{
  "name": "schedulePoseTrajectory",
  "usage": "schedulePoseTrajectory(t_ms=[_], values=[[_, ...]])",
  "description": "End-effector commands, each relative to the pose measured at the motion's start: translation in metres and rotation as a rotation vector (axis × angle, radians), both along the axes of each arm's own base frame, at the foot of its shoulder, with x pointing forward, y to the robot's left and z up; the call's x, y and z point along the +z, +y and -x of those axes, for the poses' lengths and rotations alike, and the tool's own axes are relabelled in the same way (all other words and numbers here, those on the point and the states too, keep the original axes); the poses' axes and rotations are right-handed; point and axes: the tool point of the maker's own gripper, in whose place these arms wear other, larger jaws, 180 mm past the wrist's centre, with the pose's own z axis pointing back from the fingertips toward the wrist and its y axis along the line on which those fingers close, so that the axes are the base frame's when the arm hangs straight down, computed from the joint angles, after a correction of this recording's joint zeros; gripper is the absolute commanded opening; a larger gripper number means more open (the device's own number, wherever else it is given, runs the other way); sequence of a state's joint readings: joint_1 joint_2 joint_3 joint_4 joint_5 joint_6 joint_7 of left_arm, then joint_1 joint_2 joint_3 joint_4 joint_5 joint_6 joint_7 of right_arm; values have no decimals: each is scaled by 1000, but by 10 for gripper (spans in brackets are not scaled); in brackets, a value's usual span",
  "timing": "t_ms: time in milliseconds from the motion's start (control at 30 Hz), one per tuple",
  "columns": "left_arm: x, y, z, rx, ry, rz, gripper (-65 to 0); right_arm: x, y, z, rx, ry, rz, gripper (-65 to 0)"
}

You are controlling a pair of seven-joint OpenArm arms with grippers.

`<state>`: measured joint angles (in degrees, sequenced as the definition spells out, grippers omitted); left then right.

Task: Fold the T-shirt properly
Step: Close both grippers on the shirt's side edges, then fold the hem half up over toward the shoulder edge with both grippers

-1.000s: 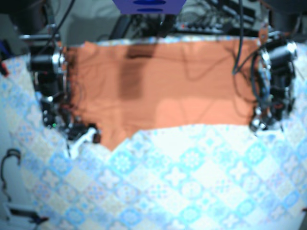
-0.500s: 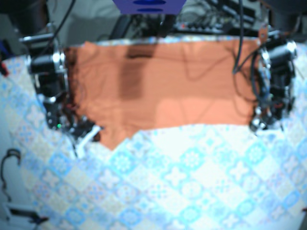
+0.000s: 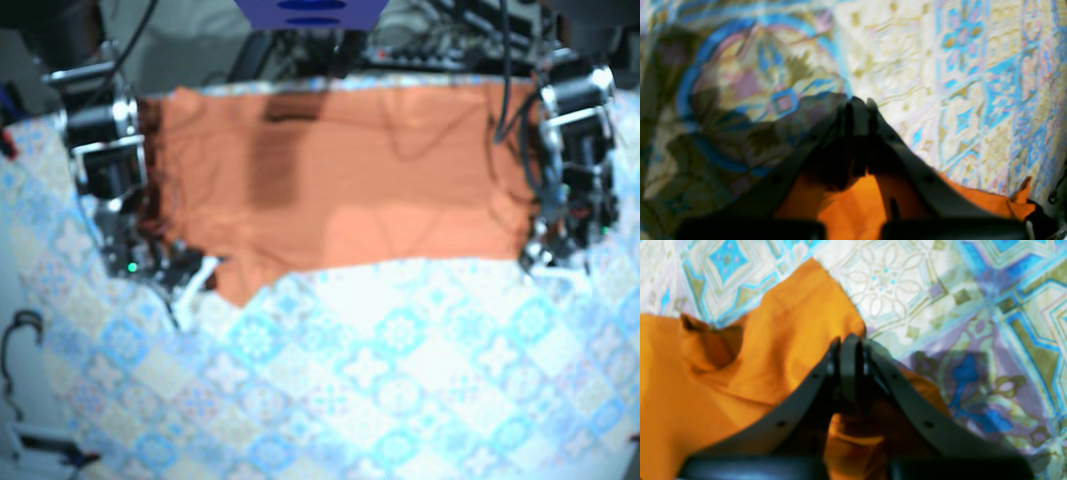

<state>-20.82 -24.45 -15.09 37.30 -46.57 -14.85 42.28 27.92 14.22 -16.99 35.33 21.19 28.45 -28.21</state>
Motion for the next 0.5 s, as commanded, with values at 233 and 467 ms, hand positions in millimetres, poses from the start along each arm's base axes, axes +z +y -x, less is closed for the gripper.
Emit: schedulePoseTrajectory(t_ms=[233,467], values=[[23,3,-13,-59,-61,-7,-650,34,-10,-23,15,-102,15,-650],[24,-2,-13,-97,-67,-2,-650,52,-30,-16,-12,-133,35,-650]])
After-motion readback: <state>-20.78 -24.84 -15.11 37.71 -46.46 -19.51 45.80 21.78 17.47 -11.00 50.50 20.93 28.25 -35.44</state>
